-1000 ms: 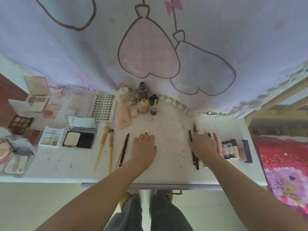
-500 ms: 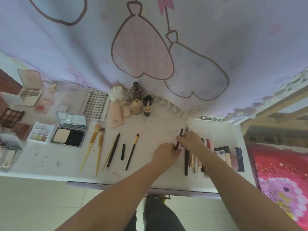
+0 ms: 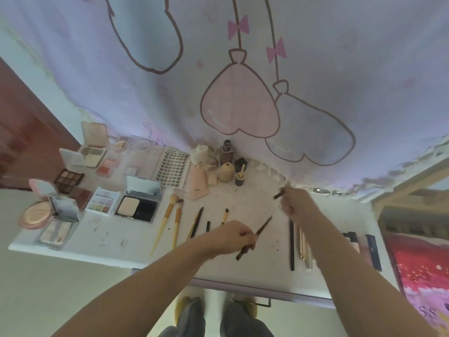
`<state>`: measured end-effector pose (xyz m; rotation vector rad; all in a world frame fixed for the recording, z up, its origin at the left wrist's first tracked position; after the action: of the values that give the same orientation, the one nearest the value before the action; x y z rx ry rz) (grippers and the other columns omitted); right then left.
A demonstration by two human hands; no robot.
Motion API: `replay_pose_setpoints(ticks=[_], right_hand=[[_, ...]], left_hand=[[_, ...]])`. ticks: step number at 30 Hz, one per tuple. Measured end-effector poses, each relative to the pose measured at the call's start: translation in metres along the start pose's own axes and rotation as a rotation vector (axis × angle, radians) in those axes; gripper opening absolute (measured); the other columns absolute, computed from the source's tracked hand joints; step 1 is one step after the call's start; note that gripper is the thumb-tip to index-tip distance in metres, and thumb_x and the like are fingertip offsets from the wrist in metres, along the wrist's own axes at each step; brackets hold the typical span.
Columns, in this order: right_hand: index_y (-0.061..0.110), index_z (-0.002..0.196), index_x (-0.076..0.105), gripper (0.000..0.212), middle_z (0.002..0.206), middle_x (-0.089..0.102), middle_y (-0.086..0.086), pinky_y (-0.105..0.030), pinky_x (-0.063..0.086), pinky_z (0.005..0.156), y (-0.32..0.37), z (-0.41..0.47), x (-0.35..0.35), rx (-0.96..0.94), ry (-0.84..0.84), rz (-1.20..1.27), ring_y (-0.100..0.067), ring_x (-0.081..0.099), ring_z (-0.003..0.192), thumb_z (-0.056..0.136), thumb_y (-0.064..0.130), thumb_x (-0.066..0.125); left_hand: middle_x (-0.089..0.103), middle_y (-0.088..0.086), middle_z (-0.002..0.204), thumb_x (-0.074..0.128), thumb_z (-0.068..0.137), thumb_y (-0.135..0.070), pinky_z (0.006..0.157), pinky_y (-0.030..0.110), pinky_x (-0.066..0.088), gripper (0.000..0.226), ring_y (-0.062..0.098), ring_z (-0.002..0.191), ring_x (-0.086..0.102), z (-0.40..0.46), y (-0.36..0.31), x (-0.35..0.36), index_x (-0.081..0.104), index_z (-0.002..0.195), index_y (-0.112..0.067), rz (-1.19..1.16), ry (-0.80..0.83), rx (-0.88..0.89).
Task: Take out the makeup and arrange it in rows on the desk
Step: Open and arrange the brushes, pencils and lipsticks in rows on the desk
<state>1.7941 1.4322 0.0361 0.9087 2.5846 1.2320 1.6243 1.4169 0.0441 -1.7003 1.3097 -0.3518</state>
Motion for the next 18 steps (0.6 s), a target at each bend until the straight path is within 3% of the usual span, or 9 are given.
replay_pose_setpoints(ticks=[2, 7, 9, 13, 15, 18], right_hand=[[0.008, 0.072, 0.048, 0.032, 0.037, 0.034, 0.007, -0.013, 0.016, 0.027, 0.014, 0.001, -0.016, -0.043, -0.042, 0.016, -0.002, 0.027, 0.027, 0.101, 0.016, 0.037], [0.007, 0.084, 0.054, 0.011, 0.060, 0.058, -0.006, -0.018, 0.037, 0.038, -0.026, -0.019, 0.012, -0.045, -0.011, -0.522, -0.012, 0.054, 0.042, 0.093, 0.010, 0.050], [0.008, 0.094, 0.049, 0.004, 0.072, 0.064, -0.008, -0.023, 0.042, 0.045, -0.054, -0.025, 0.024, -0.079, -0.033, -0.709, -0.017, 0.059, 0.054, 0.095, 0.011, 0.046], [0.010, 0.109, 0.047, 0.017, 0.098, 0.063, -0.010, -0.030, 0.042, 0.063, -0.088, -0.030, 0.038, -0.177, -0.062, -1.253, -0.021, 0.055, 0.076, 0.097, 0.020, 0.041], [0.011, 0.104, 0.050, 0.022, 0.098, 0.063, -0.007, -0.029, 0.038, 0.062, -0.093, -0.030, 0.046, -0.200, -0.083, -1.502, -0.022, 0.055, 0.078, 0.098, 0.028, 0.037], [0.011, 0.102, 0.060, 0.034, 0.097, 0.065, -0.005, -0.028, 0.039, 0.061, -0.102, -0.026, 0.062, -0.213, -0.043, -1.666, -0.023, 0.062, 0.084, 0.100, 0.030, 0.031]], left_hand=[[0.059, -0.013, 0.063, 0.045, 0.097, -0.032, 0.055, 0.012, 0.040, 0.030, -0.006, 0.053, 0.052, -0.014, 0.024, 0.009, 0.062, 0.073, -0.025, -0.014, 0.033, -0.057], [0.064, 0.002, 0.079, 0.048, 0.097, -0.028, 0.057, 0.024, 0.048, 0.012, 0.014, 0.065, 0.058, -0.006, 0.049, -0.017, 0.053, 0.101, -0.017, 0.040, -0.305, -0.160], [0.065, 0.008, 0.090, 0.045, 0.097, -0.027, 0.062, 0.032, 0.048, 0.016, 0.023, 0.075, 0.061, 0.005, 0.045, -0.024, 0.049, 0.105, -0.013, 0.292, -0.367, -0.179], [0.064, 0.008, 0.097, 0.040, 0.097, -0.017, 0.064, 0.031, 0.038, 0.014, 0.024, 0.086, 0.060, 0.021, 0.047, -0.025, 0.050, 0.103, -0.011, 0.716, -0.372, -0.212], [0.064, 0.007, 0.099, 0.039, 0.096, -0.012, 0.068, 0.030, 0.036, 0.016, 0.024, 0.091, 0.059, 0.025, 0.053, -0.021, 0.053, 0.104, -0.010, 0.861, -0.339, -0.221], [0.064, 0.007, 0.097, 0.040, 0.095, -0.010, 0.066, 0.031, 0.034, 0.017, 0.024, 0.093, 0.056, 0.027, 0.062, -0.018, 0.057, 0.099, -0.011, 0.953, -0.318, -0.207]])
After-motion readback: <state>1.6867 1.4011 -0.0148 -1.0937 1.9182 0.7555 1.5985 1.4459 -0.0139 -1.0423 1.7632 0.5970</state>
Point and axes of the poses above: each hand's wrist, its own z-axis towards the middle knuckle, its own x-axis out of the palm, y = z × x, the point moved 10 cm from there along z, towards the middle knuckle
